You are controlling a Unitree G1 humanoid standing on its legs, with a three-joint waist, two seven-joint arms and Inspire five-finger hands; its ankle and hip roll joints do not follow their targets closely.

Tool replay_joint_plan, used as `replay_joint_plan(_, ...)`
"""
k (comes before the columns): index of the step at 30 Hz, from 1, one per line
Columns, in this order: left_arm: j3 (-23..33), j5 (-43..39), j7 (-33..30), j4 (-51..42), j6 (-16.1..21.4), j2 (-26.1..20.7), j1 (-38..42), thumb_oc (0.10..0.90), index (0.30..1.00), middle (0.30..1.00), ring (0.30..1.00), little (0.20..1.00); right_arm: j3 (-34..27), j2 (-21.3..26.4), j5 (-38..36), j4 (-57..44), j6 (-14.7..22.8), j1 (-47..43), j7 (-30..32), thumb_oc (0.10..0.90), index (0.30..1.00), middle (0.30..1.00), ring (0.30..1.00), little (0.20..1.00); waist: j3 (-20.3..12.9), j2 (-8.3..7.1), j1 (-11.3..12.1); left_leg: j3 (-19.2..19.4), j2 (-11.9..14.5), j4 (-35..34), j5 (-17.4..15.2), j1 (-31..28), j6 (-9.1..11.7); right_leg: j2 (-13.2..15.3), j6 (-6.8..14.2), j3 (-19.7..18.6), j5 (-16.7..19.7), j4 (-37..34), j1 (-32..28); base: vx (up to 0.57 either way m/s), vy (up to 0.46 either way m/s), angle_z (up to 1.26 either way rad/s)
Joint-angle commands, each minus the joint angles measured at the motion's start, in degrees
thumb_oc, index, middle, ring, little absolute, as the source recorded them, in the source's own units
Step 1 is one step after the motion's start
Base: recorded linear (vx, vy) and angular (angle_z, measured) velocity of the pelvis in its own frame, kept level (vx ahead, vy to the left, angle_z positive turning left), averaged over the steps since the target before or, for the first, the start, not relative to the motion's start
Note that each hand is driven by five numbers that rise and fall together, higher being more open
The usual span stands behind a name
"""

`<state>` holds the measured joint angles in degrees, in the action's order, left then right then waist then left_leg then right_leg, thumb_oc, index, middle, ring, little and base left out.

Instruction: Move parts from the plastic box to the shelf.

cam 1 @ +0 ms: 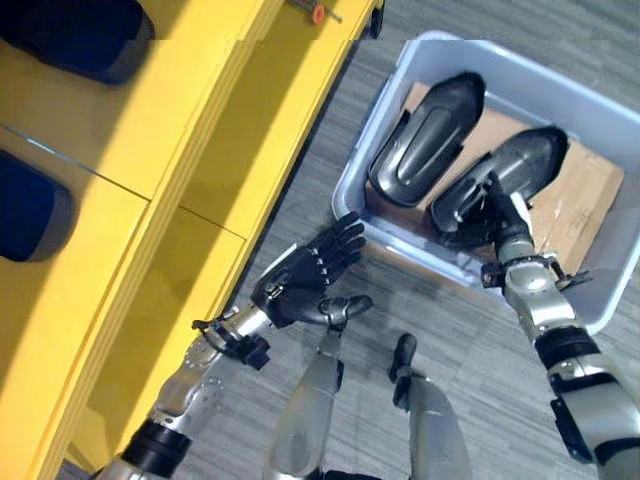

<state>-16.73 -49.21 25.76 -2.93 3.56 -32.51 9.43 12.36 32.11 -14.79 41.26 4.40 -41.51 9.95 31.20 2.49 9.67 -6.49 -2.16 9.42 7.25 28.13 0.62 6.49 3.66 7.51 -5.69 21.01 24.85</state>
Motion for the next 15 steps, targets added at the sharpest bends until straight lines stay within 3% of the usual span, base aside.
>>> replay_joint_plan(1, 0.13, -3.82, 4.19, -9.5, 2.8, 2.67, -0.05, 0.9, 1.0, 1.0, 1.0, 1.0, 0.56, 6.17, 0.45, -0.15, -0.24, -1.97, 0.09, 0.9, 1.0, 1.0, 1.0, 1.0, -1.41, 3.82, 0.04, 3.58, -1.49, -1.27, -2.8, 0.52, -2.18, -2.52, -2.47, 0.98, -3.91, 6.3, 0.56, 0.02, 0.007, -0.03)
replay_joint_plan(9, -0.52, -5.67, 2.99, -8.73, 4.55, 2.63, -0.25, 0.9, 1.0, 1.0, 1.0, 1.0, 1.79, 9.61, 3.09, 2.28, -0.27, -4.55, 2.4, 0.9, 1.0, 1.0, 1.0, 1.0, -1.41, 4.55, -0.38, 4.31, -1.34, 0.05, -2.44, 3.81, -2.06, -2.98, -3.08, 1.04, -4.33, 9.02, 4.94, 0.01, 0.002, -0.01)
replay_joint_plan(15, -0.49, -5.9, 2.94, -10.56, 4.34, 1.19, -1.86, 0.9, 1.0, 1.0, 1.0, 1.0, 2.94, 15.6, 8.99, 3.65, -1.48, -5.77, 3.5, 0.9, 1.0, 1.0, 1.0, 1.0, -1.41, 4.42, -0.76, 4.63, -1.17, 0.62, -2.79, 4.58, -1.98, -3.03, -3.16, 1.25, -5.01, 11.02, 6.5, 0.0, -0.001, 0.01)
